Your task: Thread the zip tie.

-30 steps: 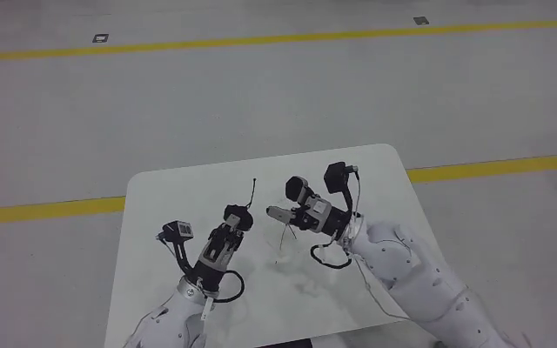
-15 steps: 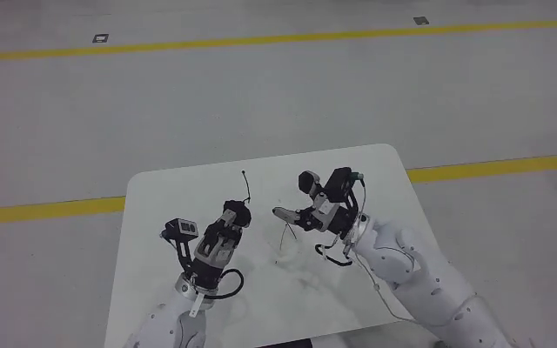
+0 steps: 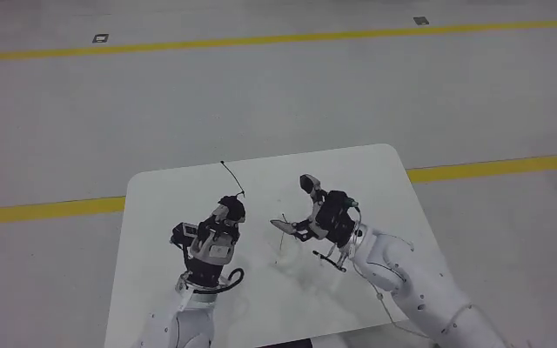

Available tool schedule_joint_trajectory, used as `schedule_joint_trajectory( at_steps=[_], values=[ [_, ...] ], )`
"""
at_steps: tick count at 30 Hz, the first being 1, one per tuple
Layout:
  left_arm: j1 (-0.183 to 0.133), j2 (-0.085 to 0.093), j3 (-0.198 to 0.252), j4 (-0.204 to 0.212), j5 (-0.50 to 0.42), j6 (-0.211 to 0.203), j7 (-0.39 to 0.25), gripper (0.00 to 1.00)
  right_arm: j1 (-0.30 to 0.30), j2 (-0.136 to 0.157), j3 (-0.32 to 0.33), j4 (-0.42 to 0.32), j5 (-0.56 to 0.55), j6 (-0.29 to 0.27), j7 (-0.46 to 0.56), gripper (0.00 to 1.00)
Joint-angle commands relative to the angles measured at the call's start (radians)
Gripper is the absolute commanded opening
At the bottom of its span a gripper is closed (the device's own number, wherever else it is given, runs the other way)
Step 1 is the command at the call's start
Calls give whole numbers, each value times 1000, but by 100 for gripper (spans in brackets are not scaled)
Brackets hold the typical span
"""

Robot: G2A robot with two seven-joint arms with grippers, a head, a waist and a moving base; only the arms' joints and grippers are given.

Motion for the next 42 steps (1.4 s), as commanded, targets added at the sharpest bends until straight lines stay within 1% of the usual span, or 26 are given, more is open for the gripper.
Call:
schedule_joint_trajectory(
  at_steps=[1,4,9,16,17,18,19,24,26,27,28,29,34,38,40,42],
  values=[
    [5,-8,0,4,-38,0,-27,0,-1,-1,-7,7,-37,0,-60,100],
    [10,-21,-6,13,-73,0,-63,0,1,-3,-24,16,-76,0,-123,100],
    [23,-42,-9,34,-84,0,-120,0,29,-14,-52,30,-115,7,-180,100],
    [23,-42,-9,34,-84,0,-120,0,33,-16,-56,34,-120,12,-180,100],
    [22,-43,-8,36,-84,3,-118,0,33,-16,-56,34,-120,12,-180,100],
    [19,-43,-5,38,-92,15,-112,0,34,-18,-63,38,-133,10,-167,100],
    [20,-44,-2,36,-107,15,-109,0,40,-20,-69,39,-142,10,-168,100],
    [22,-48,10,25,-163,0,-114,0,67,-36,-96,65,-151,23,-227,100],
    [18,-50,7,22,-174,0,-118,0,77,-42,-105,73,-168,39,-242,99],
    [18,-51,6,22,-181,0,-120,0,79,-44,-109,75,-170,45,-251,69],
    [18,-52,4,22,-182,0,-123,0,82,-48,-113,77,-175,53,-262,49],
    [18,-53,4,22,-186,0,-127,0,84,-50,-117,79,-181,54,-268,46],
    [21,-57,-1,24,-192,0,-150,0,93,-60,-128,86,-194,61,-279,41],
    [23,-61,-1,28,-197,0,-166,0,99,-68,-136,88,-200,69,-282,33],
    [22,-64,0,29,-198,0,-169,0,102,-73,-141,90,-206,72,-283,32],
    [21,-66,3,33,-196,0,-171,0,105,-76,-145,92,-212,71,-286,28]
  ],
)
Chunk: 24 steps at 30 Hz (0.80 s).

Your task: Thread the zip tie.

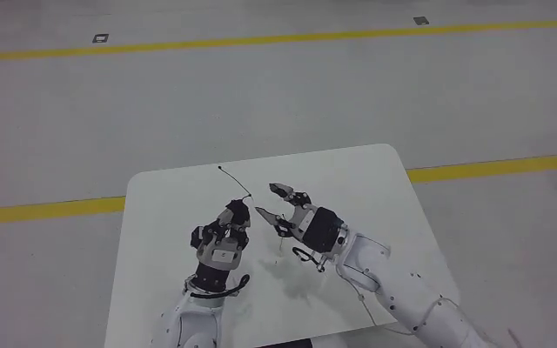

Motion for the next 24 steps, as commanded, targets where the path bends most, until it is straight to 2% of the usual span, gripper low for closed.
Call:
schedule_joint_trajectory(
  at_steps=[1,9,16,24],
  values=[
    [-1,-2,2,5,3,0,0,0,3,-3,-3,1,-5,-2,-4,27],
    [-2,-8,4,14,6,0,7,0,10,-16,-14,5,-18,-16,-10,28],
    [4,-14,1,16,13,0,6,0,14,-26,-20,7,-27,-18,-10,21],
    [15,-18,0,15,19,0,-1,0,17,-37,-23,9,-39,-20,-5,18]
  ],
)
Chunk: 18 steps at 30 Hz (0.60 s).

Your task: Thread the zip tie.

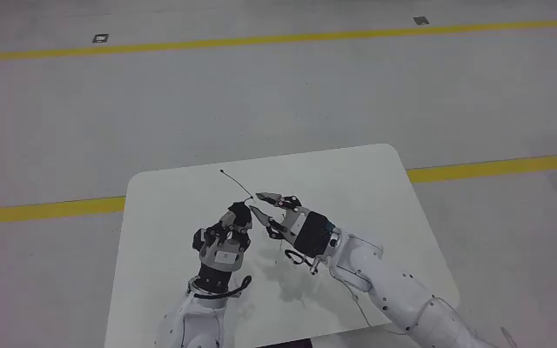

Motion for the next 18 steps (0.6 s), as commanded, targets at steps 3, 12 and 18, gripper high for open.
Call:
schedule_joint_trajectory(
  at_steps=[3,12,18],
  values=[
    [6,-1,0,-2,2,0,-3,0,1,-5,0,2,-3,0,3,15],
    [9,-2,0,-2,9,0,-4,0,0,-15,1,5,-13,-3,12,15],
    [9,-2,0,-2,9,0,-4,0,-2,-22,-1,5,-20,-2,15,5]
  ],
)
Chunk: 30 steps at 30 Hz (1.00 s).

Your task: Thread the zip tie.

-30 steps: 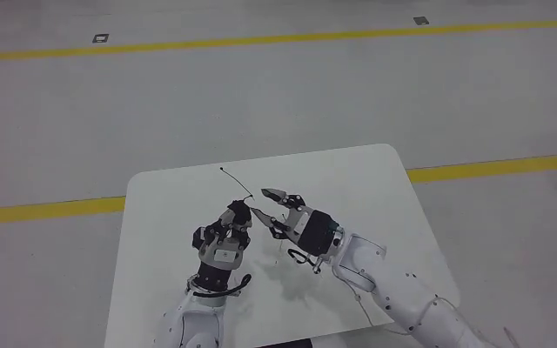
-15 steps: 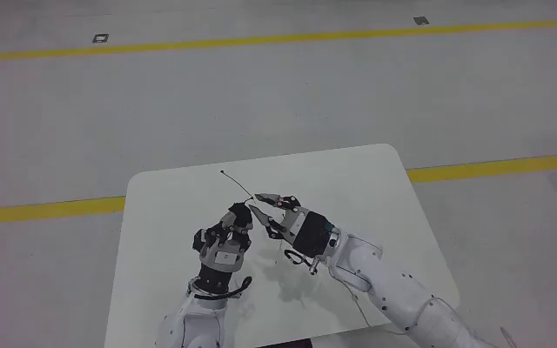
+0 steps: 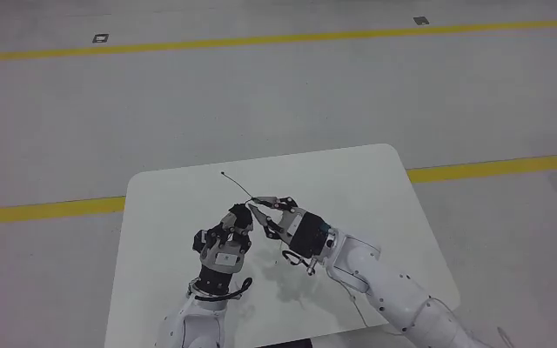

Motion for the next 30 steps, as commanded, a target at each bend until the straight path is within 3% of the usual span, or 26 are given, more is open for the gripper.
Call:
schedule_joint_trajectory(
  at_steps=[1,9,30],
  values=[
    [0,0,0,0,0,0,0,0,0,-2,0,0,-3,1,1,5],
    [0,0,0,0,0,0,0,0,-4,-10,3,-1,-16,8,2,0],
    [0,0,0,0,0,0,0,0,-33,-24,27,-7,-20,3,5,0]
  ],
)
